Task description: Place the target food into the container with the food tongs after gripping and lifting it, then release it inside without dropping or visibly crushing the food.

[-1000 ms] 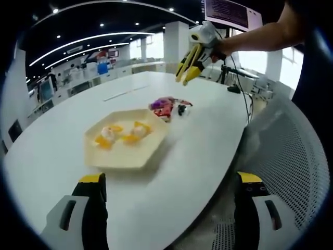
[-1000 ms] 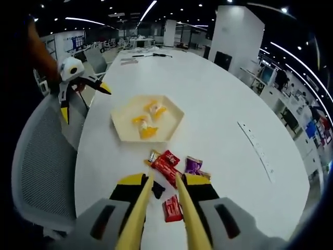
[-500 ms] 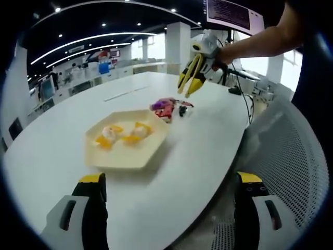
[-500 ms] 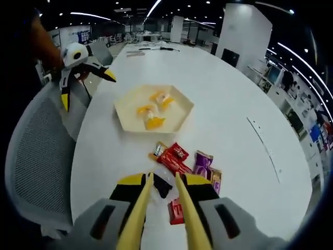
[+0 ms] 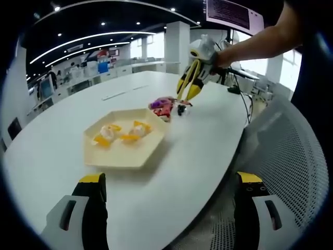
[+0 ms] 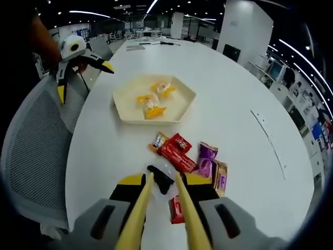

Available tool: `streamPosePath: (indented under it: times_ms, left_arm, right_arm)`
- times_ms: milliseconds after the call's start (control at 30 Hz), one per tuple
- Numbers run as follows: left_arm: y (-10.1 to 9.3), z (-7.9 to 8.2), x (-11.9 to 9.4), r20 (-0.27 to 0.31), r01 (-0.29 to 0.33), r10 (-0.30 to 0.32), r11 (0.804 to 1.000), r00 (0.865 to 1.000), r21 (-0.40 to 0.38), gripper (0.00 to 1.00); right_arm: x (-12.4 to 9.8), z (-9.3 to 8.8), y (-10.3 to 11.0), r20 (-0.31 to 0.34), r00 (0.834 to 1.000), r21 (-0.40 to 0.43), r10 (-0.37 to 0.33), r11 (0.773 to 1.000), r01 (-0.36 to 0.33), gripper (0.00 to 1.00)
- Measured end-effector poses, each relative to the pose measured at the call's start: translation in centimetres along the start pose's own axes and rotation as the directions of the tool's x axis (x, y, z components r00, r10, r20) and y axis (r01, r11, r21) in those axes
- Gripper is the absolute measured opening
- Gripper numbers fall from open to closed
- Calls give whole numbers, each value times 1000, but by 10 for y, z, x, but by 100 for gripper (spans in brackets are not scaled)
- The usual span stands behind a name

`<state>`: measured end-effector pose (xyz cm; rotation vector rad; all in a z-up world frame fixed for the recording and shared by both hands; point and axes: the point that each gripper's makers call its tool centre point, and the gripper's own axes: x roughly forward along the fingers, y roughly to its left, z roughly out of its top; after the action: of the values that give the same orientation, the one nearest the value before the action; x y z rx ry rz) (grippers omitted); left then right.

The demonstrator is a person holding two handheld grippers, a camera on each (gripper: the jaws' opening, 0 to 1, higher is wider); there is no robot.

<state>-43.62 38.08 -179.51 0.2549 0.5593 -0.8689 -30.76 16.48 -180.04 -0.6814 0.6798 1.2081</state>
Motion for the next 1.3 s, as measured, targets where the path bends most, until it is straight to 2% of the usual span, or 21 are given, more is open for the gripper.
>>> streamPosePath:
  times_ms: [333, 467, 600, 700, 767, 900, 1000, 1267, 1300]
  left_arm:
    - [0, -1, 0, -6, 5, -5, 1000, 1000, -4, 99]
    - [-1, -2, 1, -7, 5, -5, 1000, 1000, -3, 99]
    - [0, -2, 1, -7, 3, -3, 1000, 1000, -4, 99]
    - [1, -2, 0, -5, 0, 0, 1000, 1000, -7, 99]
    - [1, -1, 0, -3, -1, 1, 1000, 1000, -8, 99]
    - [1, -2, 0, -5, -1, 1, 1000, 1000, -8, 99]
    - [1, -2, 0, -6, -2, 2, 1000, 1000, -8, 99]
    - [1, -2, 0, -9, -3, 3, 1000, 1000, -10, 99]
    - [1, -2, 0, -10, -3, 3, 1000, 1000, -10, 99]
  right_arm:
    - [13, -6, -1, -50, 999, -46, 10, 999, -12, 27]
    - [16, -5, 0, -47, 999, -51, 18, 999, -20, 27]
    - [21, -14, 2, -88, 996, -55, 17, 998, -22, 27]
    - [21, -16, 8, -92, 996, -42, 23, 999, -27, 27]
    - [22, -16, 14, -83, 996, 12, 35, 999, -34, 26]
    - [26, -24, 26, -120, 991, -36, 59, 997, -64, 27]
    - [26, -19, 23, -83, 996, 2, 45, 999, -45, 27]
    - [29, -13, 25, -67, 996, -16, 61, 998, -62, 27]
    - [31, -15, 24, -80, 995, -27, 57, 998, -59, 27]
